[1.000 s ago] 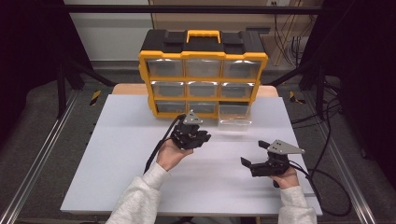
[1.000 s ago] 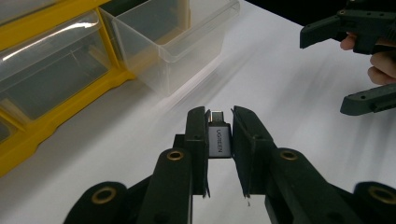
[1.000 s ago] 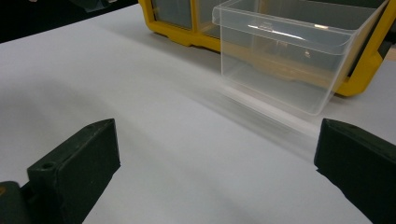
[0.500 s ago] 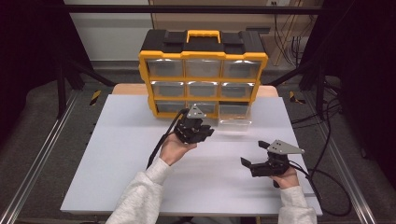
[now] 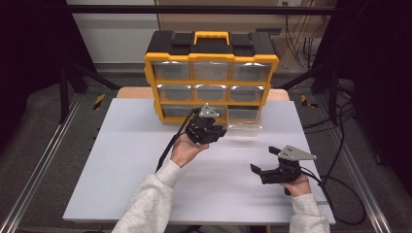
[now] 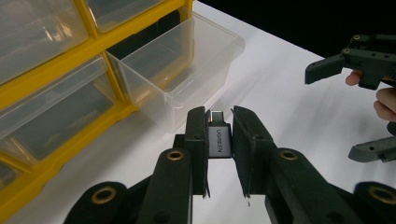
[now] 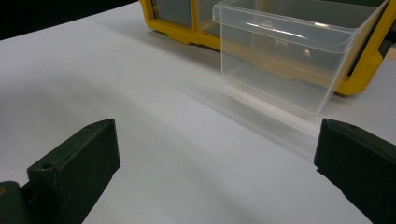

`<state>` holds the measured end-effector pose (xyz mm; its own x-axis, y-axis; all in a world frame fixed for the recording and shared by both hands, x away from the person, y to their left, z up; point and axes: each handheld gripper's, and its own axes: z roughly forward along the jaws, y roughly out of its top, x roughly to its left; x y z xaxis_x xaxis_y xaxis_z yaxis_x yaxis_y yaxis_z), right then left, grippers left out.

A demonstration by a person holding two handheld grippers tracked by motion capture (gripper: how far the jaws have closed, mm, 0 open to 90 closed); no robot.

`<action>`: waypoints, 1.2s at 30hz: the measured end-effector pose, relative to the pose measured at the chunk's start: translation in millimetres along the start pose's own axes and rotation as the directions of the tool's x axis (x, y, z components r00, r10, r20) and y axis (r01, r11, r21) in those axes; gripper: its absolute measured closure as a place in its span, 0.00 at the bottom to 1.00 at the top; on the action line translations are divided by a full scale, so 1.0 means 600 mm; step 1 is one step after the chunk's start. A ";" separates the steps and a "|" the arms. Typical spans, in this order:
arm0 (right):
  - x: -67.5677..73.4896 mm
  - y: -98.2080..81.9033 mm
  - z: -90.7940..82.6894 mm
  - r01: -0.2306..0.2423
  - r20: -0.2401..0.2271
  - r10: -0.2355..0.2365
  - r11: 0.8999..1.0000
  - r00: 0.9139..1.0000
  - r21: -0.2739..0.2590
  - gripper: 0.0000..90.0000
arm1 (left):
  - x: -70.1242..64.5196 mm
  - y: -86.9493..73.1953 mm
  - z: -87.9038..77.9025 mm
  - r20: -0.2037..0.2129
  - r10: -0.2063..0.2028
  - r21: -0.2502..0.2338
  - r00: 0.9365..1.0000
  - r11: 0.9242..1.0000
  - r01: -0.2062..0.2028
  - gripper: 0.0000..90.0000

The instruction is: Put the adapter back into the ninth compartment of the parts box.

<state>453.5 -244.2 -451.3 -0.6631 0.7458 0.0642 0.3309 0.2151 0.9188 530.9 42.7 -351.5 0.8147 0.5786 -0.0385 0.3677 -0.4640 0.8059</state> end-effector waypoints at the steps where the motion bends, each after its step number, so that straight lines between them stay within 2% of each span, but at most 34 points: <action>1: 0.000 0.000 0.000 0.000 0.000 0.000 1.000 1.000 0.000 0.01 | 0.001 0.001 0.001 0.000 -0.001 -0.002 1.000 1.000 0.001 0.84; 36: 0.000 0.000 0.000 0.000 0.001 0.000 1.000 1.000 0.005 0.01 | 0.019 0.042 0.049 -0.010 -0.012 -0.007 1.000 1.000 0.012 0.84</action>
<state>453.5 -244.3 -451.3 -0.6628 0.7461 0.0636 0.3338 0.2184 0.9170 562.6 18.0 -348.8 0.8055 0.5910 -0.0425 0.3744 -0.4520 0.8097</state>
